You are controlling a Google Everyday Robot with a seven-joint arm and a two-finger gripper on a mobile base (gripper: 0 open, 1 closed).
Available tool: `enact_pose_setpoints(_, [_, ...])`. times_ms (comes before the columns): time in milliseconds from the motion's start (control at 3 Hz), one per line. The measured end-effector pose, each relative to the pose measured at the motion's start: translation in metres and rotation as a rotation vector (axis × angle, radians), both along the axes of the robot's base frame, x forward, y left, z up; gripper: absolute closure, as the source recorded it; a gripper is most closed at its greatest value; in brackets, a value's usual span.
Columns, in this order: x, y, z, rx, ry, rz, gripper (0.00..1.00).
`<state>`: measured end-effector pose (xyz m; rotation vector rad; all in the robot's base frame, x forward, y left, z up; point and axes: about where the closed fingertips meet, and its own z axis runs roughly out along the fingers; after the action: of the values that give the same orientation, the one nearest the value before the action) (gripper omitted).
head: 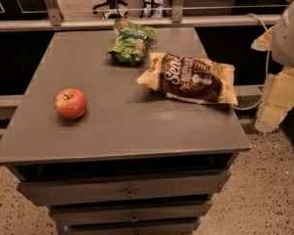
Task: Move brown chip bag near apple
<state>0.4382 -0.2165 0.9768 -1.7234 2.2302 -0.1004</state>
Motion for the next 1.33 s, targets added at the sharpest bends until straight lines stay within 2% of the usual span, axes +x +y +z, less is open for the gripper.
enact_pose_setpoints(333, [0.005, -0.002, 0.001, 0.051, -0.015, -0.029, 0.00])
enact_pose_setpoints(667, [0.015, -0.008, 0.005, 0.155, -0.043, -0.089, 0.00])
enact_pose_setpoints(1000, [0.031, -0.024, -0.016, 0.325, -0.076, -0.158, 0.00])
enact_pose_setpoints(1333, [0.044, -0.034, -0.034, 0.530, -0.164, -0.216, 0.00])
